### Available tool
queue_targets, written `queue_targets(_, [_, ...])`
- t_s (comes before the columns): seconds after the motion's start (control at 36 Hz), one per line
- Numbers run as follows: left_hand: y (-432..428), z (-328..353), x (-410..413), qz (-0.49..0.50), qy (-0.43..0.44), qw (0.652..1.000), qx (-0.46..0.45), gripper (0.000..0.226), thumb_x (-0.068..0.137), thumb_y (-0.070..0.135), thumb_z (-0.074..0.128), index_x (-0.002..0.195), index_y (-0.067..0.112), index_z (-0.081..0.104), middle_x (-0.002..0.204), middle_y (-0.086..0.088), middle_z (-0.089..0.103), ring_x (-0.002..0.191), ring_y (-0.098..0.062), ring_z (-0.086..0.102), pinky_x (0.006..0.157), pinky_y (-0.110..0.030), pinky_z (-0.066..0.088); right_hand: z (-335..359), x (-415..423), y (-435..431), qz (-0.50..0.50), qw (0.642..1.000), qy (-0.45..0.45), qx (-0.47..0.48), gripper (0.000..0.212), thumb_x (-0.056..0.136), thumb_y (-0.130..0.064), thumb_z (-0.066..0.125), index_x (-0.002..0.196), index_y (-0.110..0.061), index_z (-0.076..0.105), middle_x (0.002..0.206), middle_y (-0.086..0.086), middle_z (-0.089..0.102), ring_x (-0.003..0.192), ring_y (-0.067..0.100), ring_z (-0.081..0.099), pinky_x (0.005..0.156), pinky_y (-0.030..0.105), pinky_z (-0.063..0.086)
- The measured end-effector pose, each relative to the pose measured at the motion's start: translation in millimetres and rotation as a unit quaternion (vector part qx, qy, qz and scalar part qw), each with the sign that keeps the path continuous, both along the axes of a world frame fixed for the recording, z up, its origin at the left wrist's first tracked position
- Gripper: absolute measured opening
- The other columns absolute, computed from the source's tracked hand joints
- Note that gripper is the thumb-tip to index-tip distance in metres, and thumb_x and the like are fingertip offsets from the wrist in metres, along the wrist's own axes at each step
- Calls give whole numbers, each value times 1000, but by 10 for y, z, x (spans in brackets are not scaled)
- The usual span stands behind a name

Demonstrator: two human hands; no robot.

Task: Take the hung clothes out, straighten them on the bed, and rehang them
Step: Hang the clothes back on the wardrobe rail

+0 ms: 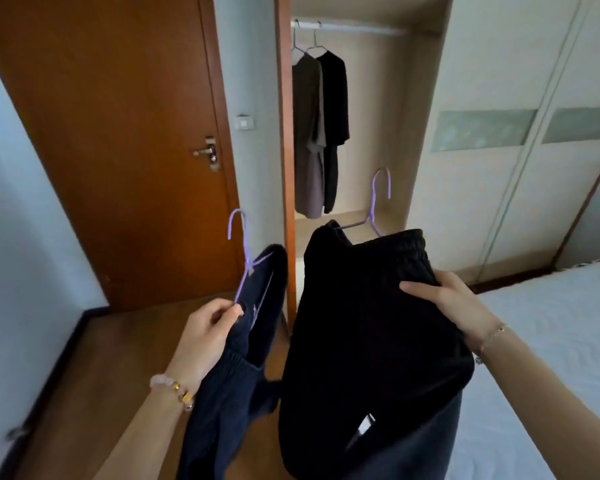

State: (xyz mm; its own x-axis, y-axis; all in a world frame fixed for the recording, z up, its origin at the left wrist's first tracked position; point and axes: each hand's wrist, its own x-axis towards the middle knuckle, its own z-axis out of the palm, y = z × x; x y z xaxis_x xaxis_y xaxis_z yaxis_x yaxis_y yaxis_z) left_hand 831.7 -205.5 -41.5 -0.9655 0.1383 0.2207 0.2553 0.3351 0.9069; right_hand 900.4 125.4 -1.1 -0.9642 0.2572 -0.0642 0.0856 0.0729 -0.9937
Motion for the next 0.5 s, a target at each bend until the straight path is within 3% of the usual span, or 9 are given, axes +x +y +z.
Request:
queue_targets(0.08, [-87,-33,-452,17,-8,1000,-17,15,93,15,52,85,9,64,82,-3,64,79,-12,58,67,-12,42,-59,-619,-36,26,1000,3,-7,20,88,-10,65,107,-8,68,97,9,77,87,25,74,72,32,57])
queue_targets(0.22, [-94,4,-1376,51,-15,997,-54,20,93,13,52,75,11,62,80,-13,63,72,-14,55,64,-13,41,-130,-1703,9,54,998,-9,-15,14,88,-8,64,102,-10,68,82,2,78,71,16,75,55,21,57])
queue_targets(0.31, [-91,64,-1930,51,-28,996,-72,21,93,15,52,79,5,63,87,-28,62,73,-21,54,65,-20,37,-75,-2360,94,62,998,-7,4,15,88,-6,64,103,-6,67,77,-1,78,67,14,74,53,17,55])
queue_targets(0.42, [-91,190,-2587,59,-15,997,-57,20,93,14,52,78,7,64,87,-28,61,75,-25,55,65,-22,38,79,-3148,201,56,998,2,29,26,87,-9,66,112,-3,67,89,5,78,81,21,74,72,30,55])
queue_targets(0.5, [-49,223,-3030,54,-1,997,-58,21,93,16,51,77,8,62,86,-28,60,75,-26,54,65,-23,35,139,-3602,250,51,998,10,23,23,87,-9,65,111,-6,67,86,1,78,76,15,74,74,28,55])
